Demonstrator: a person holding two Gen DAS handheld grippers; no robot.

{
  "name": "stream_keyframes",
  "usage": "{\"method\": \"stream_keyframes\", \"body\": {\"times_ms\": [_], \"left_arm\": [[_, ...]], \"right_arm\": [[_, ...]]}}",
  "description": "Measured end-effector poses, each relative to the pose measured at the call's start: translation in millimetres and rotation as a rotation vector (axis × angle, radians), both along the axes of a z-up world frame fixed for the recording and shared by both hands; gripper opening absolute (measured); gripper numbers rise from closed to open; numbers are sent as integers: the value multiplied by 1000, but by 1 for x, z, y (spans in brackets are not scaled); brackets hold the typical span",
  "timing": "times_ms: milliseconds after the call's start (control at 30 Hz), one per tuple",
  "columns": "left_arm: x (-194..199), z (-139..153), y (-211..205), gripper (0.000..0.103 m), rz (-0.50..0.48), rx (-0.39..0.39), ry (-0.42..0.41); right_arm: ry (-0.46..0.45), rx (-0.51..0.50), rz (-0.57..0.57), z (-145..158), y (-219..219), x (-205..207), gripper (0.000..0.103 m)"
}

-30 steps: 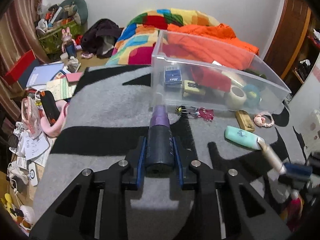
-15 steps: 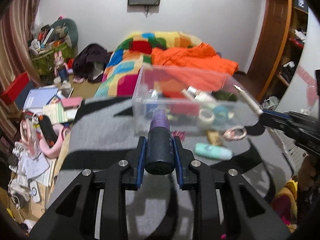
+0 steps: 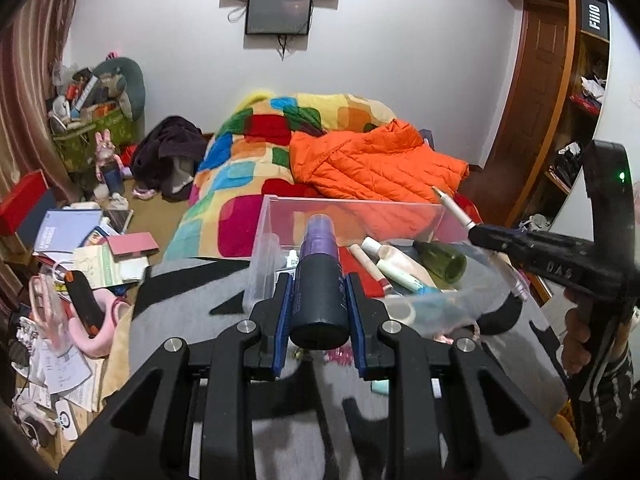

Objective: Organize objects
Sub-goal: 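Carry the pen and spray bottle into the clear box and release them, then grasp the braided rope toy with the right gripper while the left grasps the mint-green bottle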

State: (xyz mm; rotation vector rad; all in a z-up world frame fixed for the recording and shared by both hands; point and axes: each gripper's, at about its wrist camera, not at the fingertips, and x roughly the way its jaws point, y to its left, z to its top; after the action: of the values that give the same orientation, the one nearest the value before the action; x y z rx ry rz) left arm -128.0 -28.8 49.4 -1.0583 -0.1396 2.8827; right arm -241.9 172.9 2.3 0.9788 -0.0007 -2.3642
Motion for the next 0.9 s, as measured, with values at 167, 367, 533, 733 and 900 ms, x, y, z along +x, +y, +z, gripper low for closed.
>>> {"method": "stream_keyframes", "body": {"times_ms": [167,367,533,733,900], "left_arm": [[-33,-16,-2,25,-20,46,-76],[-49,-28,7,26,-51,55,-123],[-50,-30,18,26,-88,31,-134],[-41,-23,28,29,-115,-15,-109],[-26,-15,31,46,-122,-52,-71]], "right_arm": [[-27,49,12,-17,-17,-13,10],[-57,108,44,-35,-35,-22,10],[-82,133,75,-43,-41,-18,11],[-72,127,75,-35,-37,-7,13],[-62,98,70,-22,-26,4,19]]}}
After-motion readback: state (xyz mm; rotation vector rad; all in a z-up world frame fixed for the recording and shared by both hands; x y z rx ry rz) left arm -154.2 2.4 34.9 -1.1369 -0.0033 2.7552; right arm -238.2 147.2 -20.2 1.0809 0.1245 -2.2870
